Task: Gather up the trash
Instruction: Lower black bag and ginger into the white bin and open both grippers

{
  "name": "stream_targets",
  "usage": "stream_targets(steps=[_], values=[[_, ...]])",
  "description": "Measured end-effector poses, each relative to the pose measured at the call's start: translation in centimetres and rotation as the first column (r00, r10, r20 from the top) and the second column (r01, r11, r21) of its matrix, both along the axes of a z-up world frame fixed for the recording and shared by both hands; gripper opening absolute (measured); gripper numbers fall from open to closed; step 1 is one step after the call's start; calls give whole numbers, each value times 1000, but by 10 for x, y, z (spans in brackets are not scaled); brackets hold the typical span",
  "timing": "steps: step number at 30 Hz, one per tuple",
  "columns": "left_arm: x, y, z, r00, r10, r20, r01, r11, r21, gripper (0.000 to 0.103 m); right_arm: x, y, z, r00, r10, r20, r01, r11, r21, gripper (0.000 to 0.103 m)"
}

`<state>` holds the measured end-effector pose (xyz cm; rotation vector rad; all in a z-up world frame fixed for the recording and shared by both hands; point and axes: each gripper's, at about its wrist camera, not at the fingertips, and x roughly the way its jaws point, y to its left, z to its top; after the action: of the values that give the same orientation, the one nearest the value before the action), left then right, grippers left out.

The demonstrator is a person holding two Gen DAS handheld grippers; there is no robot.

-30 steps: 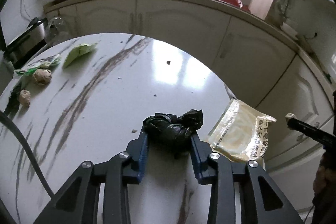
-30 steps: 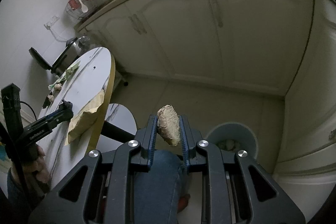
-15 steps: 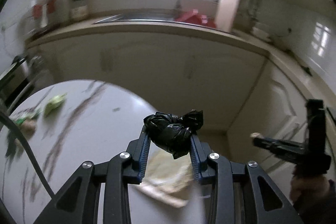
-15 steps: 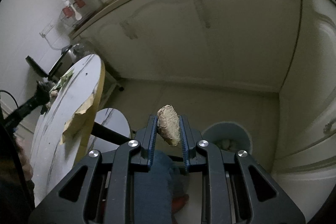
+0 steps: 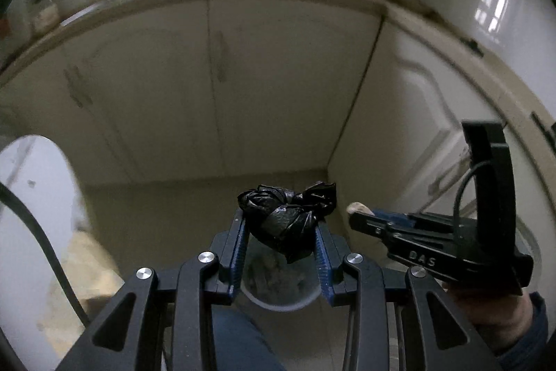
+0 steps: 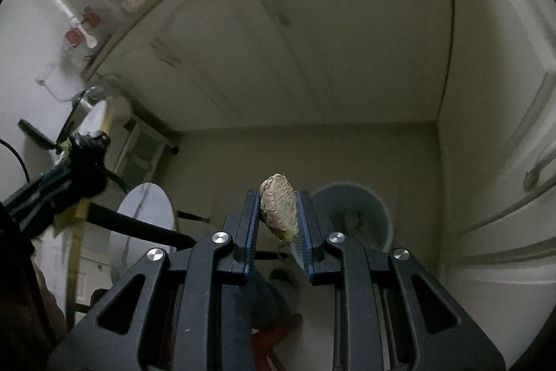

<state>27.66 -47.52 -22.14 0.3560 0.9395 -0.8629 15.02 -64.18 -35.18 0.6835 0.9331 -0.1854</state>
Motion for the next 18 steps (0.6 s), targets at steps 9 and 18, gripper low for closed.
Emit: stream_targets(steps=[9, 18], values=[[39, -26, -61, 990, 44, -134, -23, 988, 154, 45, 20, -16, -69, 995, -28, -92, 37, 994, 101, 20], [55, -15, -66, 989, 86, -121, -64, 982, 180, 76, 27, -27, -100, 986, -93, -142, 113, 984, 139, 71]])
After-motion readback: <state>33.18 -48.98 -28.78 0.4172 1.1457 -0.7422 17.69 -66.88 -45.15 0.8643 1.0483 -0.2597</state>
